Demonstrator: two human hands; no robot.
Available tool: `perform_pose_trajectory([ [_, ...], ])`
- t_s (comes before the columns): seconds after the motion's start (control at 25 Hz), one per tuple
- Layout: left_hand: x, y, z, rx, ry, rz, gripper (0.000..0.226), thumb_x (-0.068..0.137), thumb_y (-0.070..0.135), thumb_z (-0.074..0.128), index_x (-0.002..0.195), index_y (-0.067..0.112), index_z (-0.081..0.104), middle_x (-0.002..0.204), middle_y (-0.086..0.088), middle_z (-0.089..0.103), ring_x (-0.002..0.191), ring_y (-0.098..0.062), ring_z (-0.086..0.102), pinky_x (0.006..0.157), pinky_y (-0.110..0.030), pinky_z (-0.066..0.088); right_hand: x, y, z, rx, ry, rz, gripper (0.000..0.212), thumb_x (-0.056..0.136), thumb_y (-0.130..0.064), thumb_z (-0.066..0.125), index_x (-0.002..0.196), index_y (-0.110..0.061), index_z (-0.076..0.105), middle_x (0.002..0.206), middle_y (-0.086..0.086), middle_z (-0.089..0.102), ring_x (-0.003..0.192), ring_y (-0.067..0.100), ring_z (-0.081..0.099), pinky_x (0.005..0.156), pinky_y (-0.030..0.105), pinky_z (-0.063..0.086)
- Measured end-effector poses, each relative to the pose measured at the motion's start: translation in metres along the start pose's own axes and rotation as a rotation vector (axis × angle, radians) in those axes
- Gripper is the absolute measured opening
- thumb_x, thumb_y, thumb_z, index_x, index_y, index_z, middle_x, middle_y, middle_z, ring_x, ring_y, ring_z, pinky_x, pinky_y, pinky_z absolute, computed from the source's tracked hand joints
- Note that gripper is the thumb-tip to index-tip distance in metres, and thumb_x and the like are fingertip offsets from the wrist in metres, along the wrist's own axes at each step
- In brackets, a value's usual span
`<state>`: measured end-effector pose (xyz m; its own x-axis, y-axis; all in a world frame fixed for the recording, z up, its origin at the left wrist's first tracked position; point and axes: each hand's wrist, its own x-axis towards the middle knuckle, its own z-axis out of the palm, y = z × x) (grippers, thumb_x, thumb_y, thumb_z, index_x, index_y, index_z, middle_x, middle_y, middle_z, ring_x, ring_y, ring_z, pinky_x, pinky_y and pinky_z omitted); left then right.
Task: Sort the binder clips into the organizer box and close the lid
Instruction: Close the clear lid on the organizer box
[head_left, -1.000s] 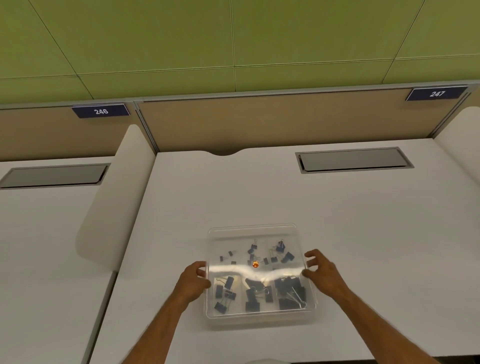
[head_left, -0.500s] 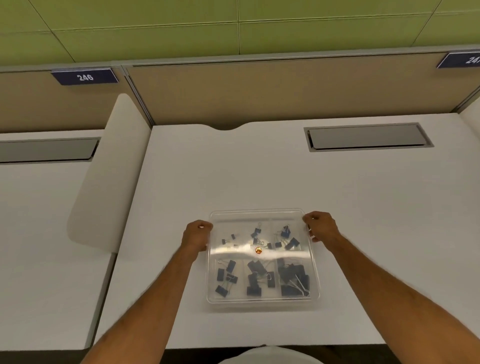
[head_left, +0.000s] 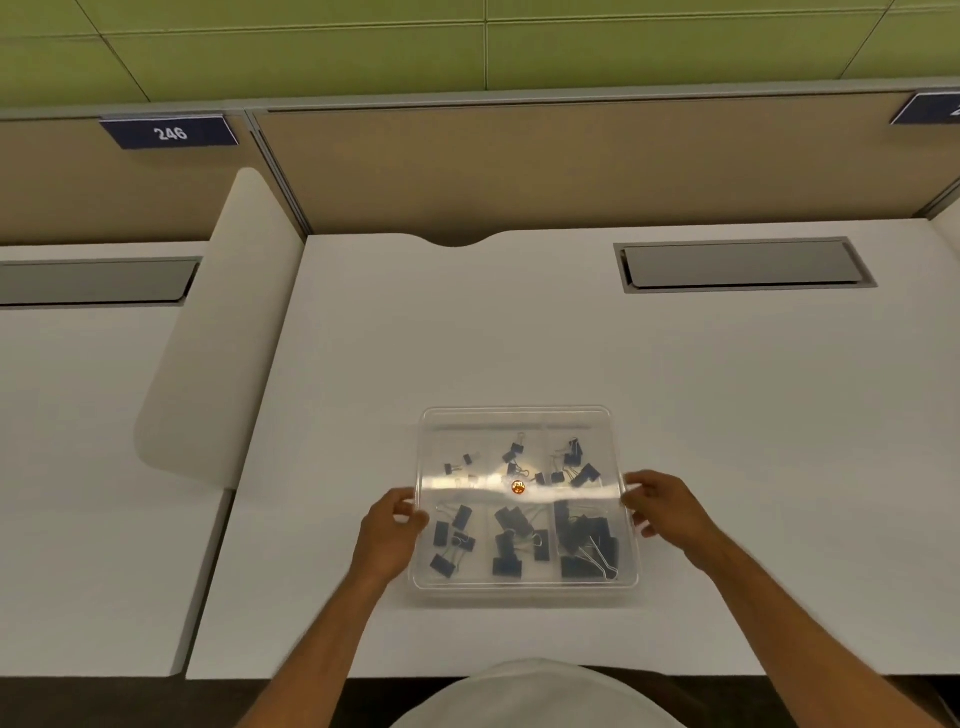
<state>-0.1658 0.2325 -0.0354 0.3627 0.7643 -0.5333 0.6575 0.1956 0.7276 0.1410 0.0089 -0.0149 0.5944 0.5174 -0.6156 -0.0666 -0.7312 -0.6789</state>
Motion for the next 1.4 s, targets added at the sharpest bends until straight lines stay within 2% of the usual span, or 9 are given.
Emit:
perform_pose_trajectory([
  [0.16,-0.025,-0.022,-0.003,-0.14,-0.039,-0.126,0.015,0.093,0.017,0.065,0.107,0.024,0.067,0.1,-0.007,0.069,0.091,-0.027,0.068,0.078,-0.044,0.06,-0.022,0.026,0.013,0.127,0.055,0.077,0.011,0.094,-0.012,0.06,0.094,-0.011,0.071,0.09,0.014,0.072,0.082,0.035,0.069,0.072,0.042,0.059],
  [0.28,-0.025,-0.012,-0.002,-0.231,-0.015,-0.2,0.009,0.092,0.013,0.066,0.1,0.018,0.068,0.095,-0.008,0.072,0.086,-0.027,0.07,0.072,-0.042,0.061,-0.016,0.023,0.02,0.239,0.132,0.151,0.011,0.091,-0.012,0.062,0.091,-0.004,0.07,0.093,0.021,0.069,0.081,0.037,0.067,0.067,0.04,0.059],
  [0.44,-0.02,-0.012,-0.007,-0.096,-0.057,-0.128,0.013,0.089,0.014,0.069,0.101,0.018,0.066,0.093,-0.009,0.071,0.084,-0.028,0.07,0.072,-0.04,0.061,-0.014,0.024,0.024,0.11,0.145,0.077,0.008,0.09,-0.009,0.06,0.088,-0.006,0.067,0.09,0.021,0.07,0.075,0.029,0.067,0.065,0.04,0.06],
  [0.6,-0.041,-0.037,-0.009,0.023,-0.106,0.011,0.027,0.092,0.022,0.067,0.117,0.027,0.06,0.099,-0.002,0.067,0.086,-0.021,0.067,0.076,-0.034,0.057,-0.053,0.062,0.038,-0.101,0.096,-0.102,0.029,0.102,-0.026,0.049,0.131,-0.025,0.051,0.112,0.003,0.065,0.094,0.017,0.063,0.087,0.038,0.056],
  [0.72,-0.064,-0.061,-0.004,0.103,-0.108,0.096,0.039,0.096,0.031,0.061,0.131,0.036,0.045,0.123,0.001,0.06,0.099,-0.012,0.062,0.085,-0.028,0.054,-0.077,0.09,0.062,-0.065,0.178,-0.133,0.048,0.104,-0.029,0.041,0.15,-0.023,0.032,0.131,0.0,0.05,0.116,0.017,0.049,0.103,0.036,0.039],
  [0.88,-0.051,-0.047,0.009,0.281,0.011,0.426,0.073,0.098,0.028,0.056,0.155,0.028,0.011,0.162,0.007,0.015,0.146,-0.009,0.02,0.118,-0.032,0.021,-0.046,0.078,0.073,-0.133,0.306,-0.366,0.051,0.102,-0.03,0.039,0.152,-0.021,0.029,0.151,0.005,0.04,0.138,0.026,0.037,0.116,0.048,0.031],
  [1.04,-0.023,-0.015,0.024,0.577,-0.01,0.613,0.081,0.099,0.054,0.039,0.157,0.019,-0.006,0.164,0.003,-0.016,0.15,-0.014,-0.013,0.122,-0.039,0.001,-0.024,0.044,0.074,-0.635,0.276,-0.546,0.069,0.1,-0.053,0.026,0.157,-0.022,0.002,0.166,0.0,-0.004,0.152,0.021,-0.008,0.122,0.045,0.005],
  [1.16,-0.02,-0.022,0.033,0.68,-0.038,0.622,0.091,0.094,0.065,0.037,0.155,0.018,-0.012,0.162,0.003,-0.022,0.149,-0.018,-0.02,0.122,-0.045,0.002,-0.02,0.039,0.078,-0.776,0.198,-0.553,0.078,0.096,-0.066,0.017,0.157,-0.022,-0.006,0.164,-0.002,-0.015,0.151,0.019,-0.016,0.122,0.049,0.012],
  [1.4,-0.012,-0.026,0.037,0.658,-0.019,0.615,0.095,0.093,0.063,0.044,0.156,0.017,-0.009,0.164,0.001,-0.017,0.15,-0.02,-0.016,0.121,-0.044,0.007,-0.016,0.039,0.078,-0.699,0.209,-0.557,0.089,0.092,-0.066,0.035,0.157,-0.017,0.001,0.165,0.0,-0.009,0.152,0.024,-0.011,0.11,0.043,0.042],
])
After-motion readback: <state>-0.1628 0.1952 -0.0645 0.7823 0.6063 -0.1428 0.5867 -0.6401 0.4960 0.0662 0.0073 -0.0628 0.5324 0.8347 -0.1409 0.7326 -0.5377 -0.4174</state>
